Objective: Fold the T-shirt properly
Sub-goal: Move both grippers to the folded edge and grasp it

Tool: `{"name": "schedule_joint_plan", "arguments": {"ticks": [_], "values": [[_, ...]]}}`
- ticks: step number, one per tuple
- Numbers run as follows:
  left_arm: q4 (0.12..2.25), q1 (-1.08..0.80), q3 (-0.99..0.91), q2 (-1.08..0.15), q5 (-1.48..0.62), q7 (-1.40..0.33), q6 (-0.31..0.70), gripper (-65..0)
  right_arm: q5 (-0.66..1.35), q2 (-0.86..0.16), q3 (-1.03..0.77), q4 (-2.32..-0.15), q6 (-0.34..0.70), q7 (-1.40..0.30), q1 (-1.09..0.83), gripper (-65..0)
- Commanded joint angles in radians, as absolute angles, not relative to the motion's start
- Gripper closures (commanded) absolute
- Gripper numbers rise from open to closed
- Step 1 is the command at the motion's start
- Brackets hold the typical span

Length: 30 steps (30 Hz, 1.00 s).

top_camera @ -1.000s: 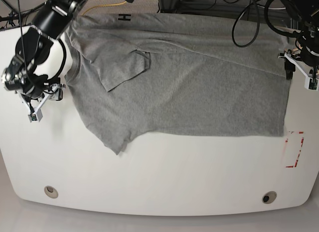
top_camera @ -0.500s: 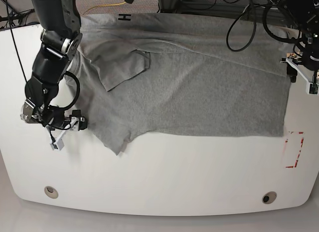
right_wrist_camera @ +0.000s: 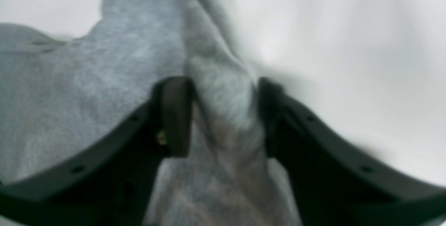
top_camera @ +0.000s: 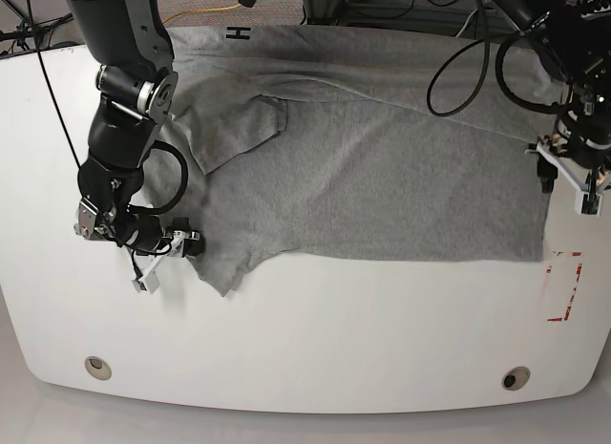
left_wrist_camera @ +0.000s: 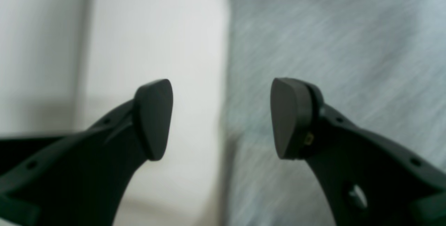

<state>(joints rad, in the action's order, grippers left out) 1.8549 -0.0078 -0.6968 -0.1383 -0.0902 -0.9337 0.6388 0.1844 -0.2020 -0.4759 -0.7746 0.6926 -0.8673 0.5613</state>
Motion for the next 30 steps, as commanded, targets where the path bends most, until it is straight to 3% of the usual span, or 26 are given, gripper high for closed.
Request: {"name": "schedule_joint_plan", "arguments": {"ticks": [1, 3, 10, 17, 22, 30], "values": [[1.804, 0.048, -0.685, -0.160, -0.084, -0.914, 0.570, -41.7, 0.197, -0.209, -0.476, -0.789, 0.698, -0.848, 0.595, -12.0], [1.721, 0.107, -0.661, -0.188, -0.082, -0.914, 0.504, -41.7, 0.197, -0.203, -0.476, -0.789, 0.698, -0.848, 0.595, -5.5], [1.372, 0.291, -0.601, -0.243, -0.041, -0.839, 0.334, -41.7, 0.197, -0.203, -0.476, -0.791, 0.698, -0.849, 0.598, -4.3], [1.036, 0.410, -0.601, -0.283, 0.035, -0.670, 0.329, -51.5, 0.197, -0.205, -0.476, -0.791, 0.698, -0.849, 0.598, -4.3], [0.811, 0.481, -0.535, -0.329, 0.036, -0.559, 0.332, -51.5, 0.197, -0.206, -0.476, -0.791, 0.698, -0.849, 0.596, -4.3], [0.720, 0.516, -0.464, -0.332, 0.033, -0.503, 0.335, -51.5, 0.197, -0.203, -0.476, -0.791, 0.698, -0.849, 0.599, -4.3]]}}
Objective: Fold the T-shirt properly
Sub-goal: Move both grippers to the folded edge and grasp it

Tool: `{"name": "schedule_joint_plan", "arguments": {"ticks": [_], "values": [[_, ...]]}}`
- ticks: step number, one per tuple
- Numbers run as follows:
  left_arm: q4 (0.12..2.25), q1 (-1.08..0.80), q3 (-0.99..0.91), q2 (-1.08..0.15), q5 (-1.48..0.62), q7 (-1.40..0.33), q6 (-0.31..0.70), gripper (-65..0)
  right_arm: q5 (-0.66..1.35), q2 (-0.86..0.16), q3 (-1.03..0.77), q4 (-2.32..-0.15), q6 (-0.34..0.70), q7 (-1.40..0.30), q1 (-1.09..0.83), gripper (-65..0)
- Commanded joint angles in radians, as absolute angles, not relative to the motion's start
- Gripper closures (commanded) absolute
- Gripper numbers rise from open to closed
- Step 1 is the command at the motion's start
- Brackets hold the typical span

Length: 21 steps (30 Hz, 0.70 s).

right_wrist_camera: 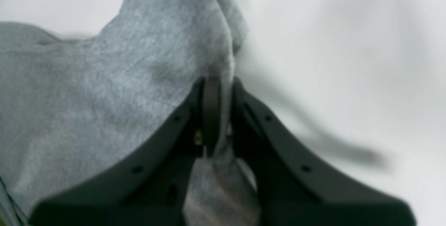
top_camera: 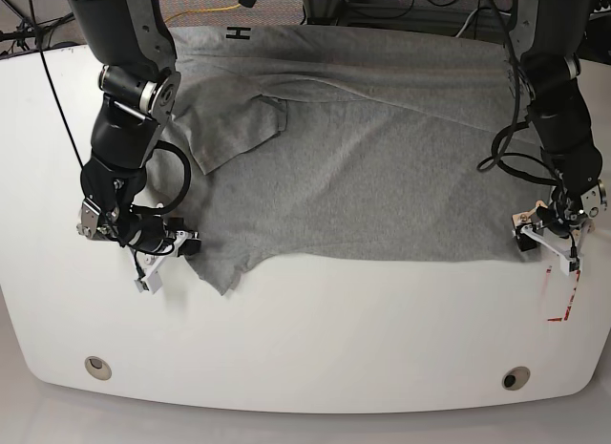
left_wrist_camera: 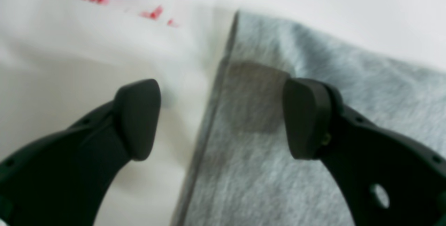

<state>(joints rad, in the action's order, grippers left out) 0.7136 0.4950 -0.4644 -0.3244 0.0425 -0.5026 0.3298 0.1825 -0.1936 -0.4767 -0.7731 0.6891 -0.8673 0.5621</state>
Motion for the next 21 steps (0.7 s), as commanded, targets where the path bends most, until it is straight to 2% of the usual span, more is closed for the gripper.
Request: {"name": "schedule_joint_plan", "arguments": {"ticks": [1, 8, 14, 17, 19, 21], "values": [[0.720, 0.519, -0.464, -0.326, 0.033, -0.503, 0.335, -51.5, 0.197, -0.202, -0.476, -0.791, 0.698, -0.849, 0.599, -4.3], [0.722, 0.535, -0.464, -0.269, 0.033, -0.501, 0.335, -49.6, 0.197, -0.205, -0.476, -0.792, 0.698, -0.849, 0.601, -4.3], [0.714, 0.536, -0.463, -0.255, 0.035, -0.456, 0.335, -21.1, 0.197, -0.208, -0.476, -0.802, 0.698, -0.849, 0.602, -4.3], [0.717, 0.536, -0.463, -0.255, 0.039, -0.450, 0.335, -11.5, 0.197, -0.208, -0.476, -0.842, 0.698, -0.854, 0.595, -4.0], [0.723, 0.533, -0.463, -0.255, 0.039, -0.450, 0.335, -6.0, 0.197, -0.208, -0.476, -0.860, 0.698, -0.857, 0.595, 0.0], [0.725, 0.533, -0.463, -0.260, 0.036, -0.450, 0.335, -0.1, 0.197, -0.206, -0.476, -0.878, 0.698, -0.872, 0.595, 0.0]]}}
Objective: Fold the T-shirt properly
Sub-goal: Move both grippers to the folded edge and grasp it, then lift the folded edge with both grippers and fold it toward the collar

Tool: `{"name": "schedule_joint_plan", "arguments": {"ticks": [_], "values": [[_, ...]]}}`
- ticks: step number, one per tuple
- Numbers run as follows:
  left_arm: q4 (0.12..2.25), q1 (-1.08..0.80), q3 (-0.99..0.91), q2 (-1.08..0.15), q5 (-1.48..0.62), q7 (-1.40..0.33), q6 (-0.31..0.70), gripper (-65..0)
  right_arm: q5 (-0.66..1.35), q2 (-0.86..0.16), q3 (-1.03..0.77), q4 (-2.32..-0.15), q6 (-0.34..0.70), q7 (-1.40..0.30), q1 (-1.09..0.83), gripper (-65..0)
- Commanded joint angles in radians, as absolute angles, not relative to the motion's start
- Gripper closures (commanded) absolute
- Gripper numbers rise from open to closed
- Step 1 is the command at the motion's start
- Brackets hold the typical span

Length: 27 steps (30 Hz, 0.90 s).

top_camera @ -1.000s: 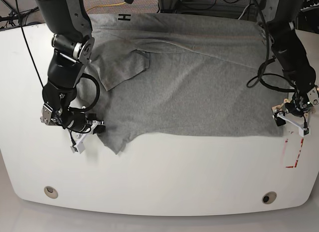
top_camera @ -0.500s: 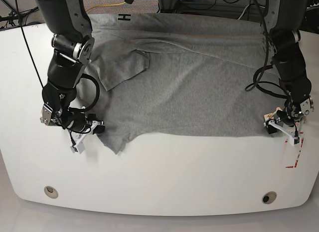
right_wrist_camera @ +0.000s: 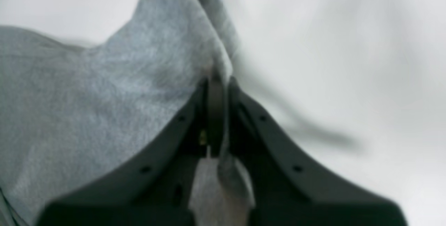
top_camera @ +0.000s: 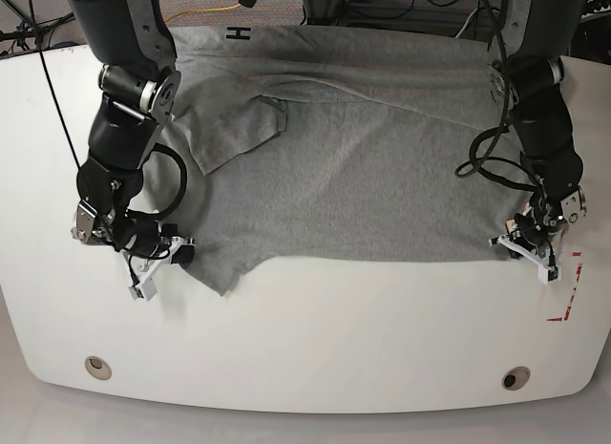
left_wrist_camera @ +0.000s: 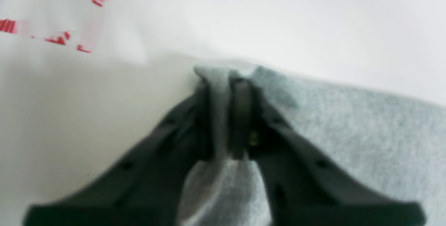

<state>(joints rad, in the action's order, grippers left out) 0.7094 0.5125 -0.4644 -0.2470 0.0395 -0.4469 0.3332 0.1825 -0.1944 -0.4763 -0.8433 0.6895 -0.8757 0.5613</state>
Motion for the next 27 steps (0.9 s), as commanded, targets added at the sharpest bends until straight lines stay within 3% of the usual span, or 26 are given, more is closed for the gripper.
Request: {"name": "schedule_joint_plan", "arguments": {"ticks": [1, 6, 15, 27], "values": [[0.725, 0.535, -0.463, -0.260, 0.036, -0.450, 0.338, 0.0, 0.197, -0.206, -0.476, -0.888, 0.698, -0.878, 0.595, 0.0], [0.820, 0.529, -0.466, -0.262, 0.033, -0.461, 0.429, 0.0, 0.197, -0.208, -0.476, -0.952, 0.698, -0.906, 0.601, 0.0], [1.133, 0.487, -0.467, -0.255, 0.033, -0.639, 0.487, 0.0, 0.197, -0.245, -0.476, -1.121, 0.698, -1.056, 0.615, 0.0], [1.438, 0.302, -0.469, -0.255, 0.031, -0.754, 0.613, 0.0, 0.209, -0.265, -0.484, -1.503, 0.698, -1.236, 0.404, 0.0]]}}
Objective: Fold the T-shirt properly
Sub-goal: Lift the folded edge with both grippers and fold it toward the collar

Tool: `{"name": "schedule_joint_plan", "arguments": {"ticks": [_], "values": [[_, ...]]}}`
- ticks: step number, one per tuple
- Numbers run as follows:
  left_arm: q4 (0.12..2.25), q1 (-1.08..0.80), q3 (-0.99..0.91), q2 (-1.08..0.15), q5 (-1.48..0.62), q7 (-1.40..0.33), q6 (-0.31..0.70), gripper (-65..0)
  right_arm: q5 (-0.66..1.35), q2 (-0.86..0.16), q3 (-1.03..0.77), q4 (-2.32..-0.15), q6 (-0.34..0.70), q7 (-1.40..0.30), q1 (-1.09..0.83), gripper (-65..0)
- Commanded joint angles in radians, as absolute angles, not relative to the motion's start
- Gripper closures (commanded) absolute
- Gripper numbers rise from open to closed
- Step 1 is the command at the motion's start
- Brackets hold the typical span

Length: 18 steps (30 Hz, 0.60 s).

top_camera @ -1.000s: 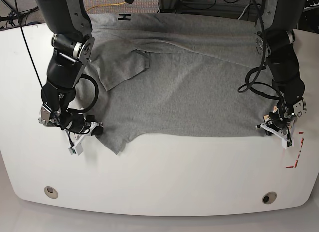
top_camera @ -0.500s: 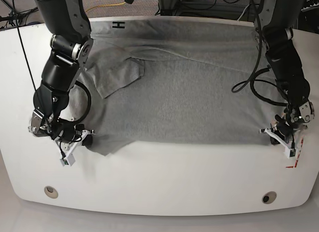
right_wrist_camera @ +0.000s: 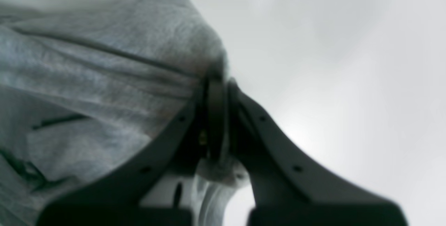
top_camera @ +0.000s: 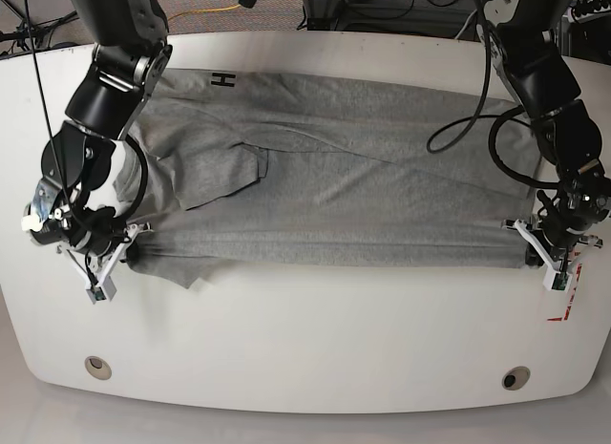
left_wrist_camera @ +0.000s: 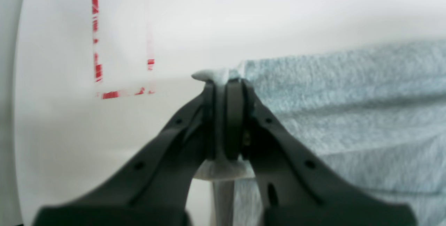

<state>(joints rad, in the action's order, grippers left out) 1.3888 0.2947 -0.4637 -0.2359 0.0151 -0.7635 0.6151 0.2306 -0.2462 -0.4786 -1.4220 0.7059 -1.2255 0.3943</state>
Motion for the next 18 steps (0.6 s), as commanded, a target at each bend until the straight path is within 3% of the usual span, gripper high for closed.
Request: {"name": "schedule_joint_plan", "arguments": {"ticks": [1, 11, 18], "values": [[1.457, 0.283, -0.470, -0.255, 0.031, -0.754, 0.622, 0.0, 0.209, -0.263, -0.484, -1.538, 0.698, -1.253, 0.383, 0.0], [1.540, 0.094, -0.575, -0.255, 0.031, -0.756, 0.698, 0.0, 0.209, -0.200, -0.512, -1.840, 0.698, -1.328, 0.133, 0.0], [1.581, -0.022, -0.590, -0.255, 0.031, -0.756, 0.698, 0.0, 0.209, -0.160, -0.510, -1.960, 0.698, -1.328, 0.004, 0.0]]}}
